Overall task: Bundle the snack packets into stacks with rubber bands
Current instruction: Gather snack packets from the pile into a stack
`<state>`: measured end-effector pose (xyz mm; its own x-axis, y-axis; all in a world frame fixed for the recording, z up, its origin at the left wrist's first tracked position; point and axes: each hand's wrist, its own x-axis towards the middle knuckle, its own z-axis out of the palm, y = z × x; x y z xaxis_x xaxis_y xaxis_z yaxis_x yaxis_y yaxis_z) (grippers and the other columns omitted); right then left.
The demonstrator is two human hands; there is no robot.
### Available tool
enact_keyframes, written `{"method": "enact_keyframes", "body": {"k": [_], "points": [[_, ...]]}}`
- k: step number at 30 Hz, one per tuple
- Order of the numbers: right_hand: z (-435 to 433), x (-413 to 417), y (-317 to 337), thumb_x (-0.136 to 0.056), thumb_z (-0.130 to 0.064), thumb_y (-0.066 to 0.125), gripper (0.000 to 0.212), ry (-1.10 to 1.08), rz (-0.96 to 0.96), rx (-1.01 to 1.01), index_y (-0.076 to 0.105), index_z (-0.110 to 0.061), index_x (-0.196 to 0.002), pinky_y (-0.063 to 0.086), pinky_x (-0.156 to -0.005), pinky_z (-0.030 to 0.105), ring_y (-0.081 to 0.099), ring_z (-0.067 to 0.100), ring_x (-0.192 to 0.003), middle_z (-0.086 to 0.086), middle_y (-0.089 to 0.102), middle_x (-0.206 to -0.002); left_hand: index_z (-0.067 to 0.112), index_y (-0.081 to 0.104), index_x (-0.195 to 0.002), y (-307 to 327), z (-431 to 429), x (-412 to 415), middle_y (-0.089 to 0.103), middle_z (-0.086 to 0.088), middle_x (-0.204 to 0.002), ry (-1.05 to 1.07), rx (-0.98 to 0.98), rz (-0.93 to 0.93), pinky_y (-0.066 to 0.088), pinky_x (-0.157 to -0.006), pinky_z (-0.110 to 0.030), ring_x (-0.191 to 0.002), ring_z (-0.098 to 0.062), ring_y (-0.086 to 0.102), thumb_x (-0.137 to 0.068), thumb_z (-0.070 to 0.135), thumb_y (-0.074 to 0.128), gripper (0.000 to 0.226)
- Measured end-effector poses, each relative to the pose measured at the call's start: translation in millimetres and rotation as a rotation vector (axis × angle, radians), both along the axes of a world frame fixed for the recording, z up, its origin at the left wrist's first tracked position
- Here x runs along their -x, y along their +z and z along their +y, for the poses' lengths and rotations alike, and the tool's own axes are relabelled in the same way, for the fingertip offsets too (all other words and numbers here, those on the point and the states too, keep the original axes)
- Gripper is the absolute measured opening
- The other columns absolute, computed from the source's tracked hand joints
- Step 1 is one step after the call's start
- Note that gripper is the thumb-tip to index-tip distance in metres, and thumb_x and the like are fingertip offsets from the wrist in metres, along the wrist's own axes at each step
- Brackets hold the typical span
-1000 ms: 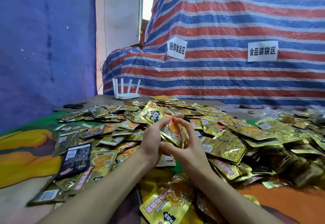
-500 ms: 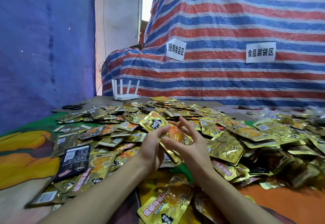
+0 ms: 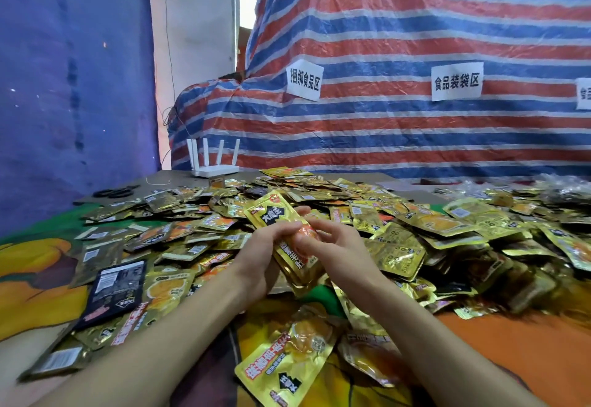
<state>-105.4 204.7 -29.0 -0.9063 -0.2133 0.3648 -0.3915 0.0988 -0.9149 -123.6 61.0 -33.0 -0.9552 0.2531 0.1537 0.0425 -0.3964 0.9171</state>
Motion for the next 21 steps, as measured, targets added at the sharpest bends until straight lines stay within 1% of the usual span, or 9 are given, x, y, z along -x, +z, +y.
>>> {"method": "enact_keyframes", "body": {"k": [2, 4, 6, 9, 11, 13, 16, 19, 21], "points": [[5, -2, 6, -0.093, -0.016, 0.069, 0.017, -0.067, 0.005, -0.041, 0.072, -0.015, -0.110, 0.061, -0.070, 0.036, 0.073, 0.020, -0.089, 0.009, 0.074, -0.101, 0.012, 0.072, -0.112, 0, 2, -1, 0.072, -0.021, -0.113, 0.010, 0.059, 0.032, 0.056, -0.090, -0.045, -0.099, -0.028, 0.070, -0.079, 0.034, 0.068, 0.040], [15, -5, 17, -0.092, -0.019, 0.070, 0.005, -0.176, 0.018, -0.085, 0.069, -0.021, -0.097, 0.062, -0.069, 0.043, 0.073, 0.021, -0.081, 0.007, 0.074, -0.093, 0.013, 0.069, -0.113, -1, 3, -2, 0.074, -0.012, -0.107, 0.053, 0.063, 0.056, 0.053, -0.088, -0.042, -0.094, -0.021, 0.071, -0.076, 0.047, 0.067, 0.051], [30, -3, 30, -0.094, -0.024, 0.067, 0.006, -0.342, 0.058, -0.220, 0.061, -0.023, -0.096, 0.061, -0.069, 0.041, 0.071, 0.021, -0.080, 0.003, 0.070, -0.091, 0.014, 0.064, -0.117, -1, 1, 2, 0.074, -0.007, -0.108, 0.173, 0.038, 0.048, 0.051, -0.091, -0.041, -0.097, -0.020, 0.070, -0.076, 0.055, 0.063, 0.057], [59, 5, 49, -0.096, -0.028, 0.059, 0.020, -0.608, 0.120, -0.551, 0.045, -0.023, -0.109, 0.056, -0.072, 0.040, 0.066, 0.020, -0.078, -0.003, 0.061, -0.087, 0.012, 0.066, -0.106, 2, -7, 7, 0.072, -0.007, -0.102, 0.408, 0.037, 0.100, 0.049, -0.081, -0.036, -0.093, -0.022, 0.067, -0.093, 0.039, 0.057, 0.031], [72, 11, 55, -0.093, -0.031, 0.053, 0.024, -0.750, 0.103, -0.820, 0.044, -0.019, -0.112, 0.052, -0.076, 0.039, 0.063, 0.025, -0.080, 0.002, 0.061, -0.085, 0.012, 0.064, -0.098, 4, -12, 9, 0.069, -0.006, -0.094, 0.576, 0.121, 0.177, 0.045, -0.072, -0.031, -0.085, -0.021, 0.063, -0.098, 0.027, 0.055, 0.017], [77, 14, 51, -0.089, -0.036, 0.051, 0.028, -0.837, 0.105, -1.053, 0.049, -0.014, -0.106, 0.047, -0.079, 0.039, 0.057, 0.028, -0.081, 0.005, 0.057, -0.081, 0.018, 0.062, -0.091, 4, -17, 11, 0.066, -0.002, -0.090, 0.729, 0.305, 0.305, 0.044, -0.068, -0.028, -0.082, -0.019, 0.061, -0.097, 0.019, 0.058, 0.007], [78, 19, 36, -0.086, -0.036, 0.049, 0.028, -0.919, 0.121, -1.265, 0.062, -0.012, -0.090, 0.044, -0.086, 0.039, 0.059, 0.030, -0.093, 0.008, 0.060, -0.085, 0.026, 0.060, -0.086, 3, -27, 13, 0.064, 0.005, -0.086, 0.915, 0.644, 0.453, 0.046, -0.066, -0.029, -0.079, -0.014, 0.060, -0.094, 0.013, 0.060, 0.015], [77, 22, 31, -0.087, -0.038, 0.048, 0.028, -1.005, 0.091, -1.328, 0.064, -0.015, -0.088, 0.038, -0.094, 0.040, 0.049, 0.034, -0.113, 0.017, 0.059, -0.119, 0.026, 0.060, -0.092, 5, -42, 17, 0.062, 0.005, -0.096, 1.062, 0.942, 0.492, 0.043, -0.085, -0.036, -0.090, -0.018, 0.055, -0.086, 0.009, 0.060, 0.018], [71, 23, 34, -0.086, -0.037, 0.051, 0.029, -1.058, 0.108, -1.351, 0.065, -0.015, -0.099, 0.035, -0.094, 0.042, 0.044, 0.033, -0.116, 0.016, 0.054, -0.123, 0.025, 0.060, -0.106, 6, -51, 21, 0.059, 0.002, -0.109, 1.078, 1.161, 0.422, 0.036, -0.095, -0.039, -0.104, -0.020, 0.051, -0.081, 0.011, 0.061, 0.029]]}}
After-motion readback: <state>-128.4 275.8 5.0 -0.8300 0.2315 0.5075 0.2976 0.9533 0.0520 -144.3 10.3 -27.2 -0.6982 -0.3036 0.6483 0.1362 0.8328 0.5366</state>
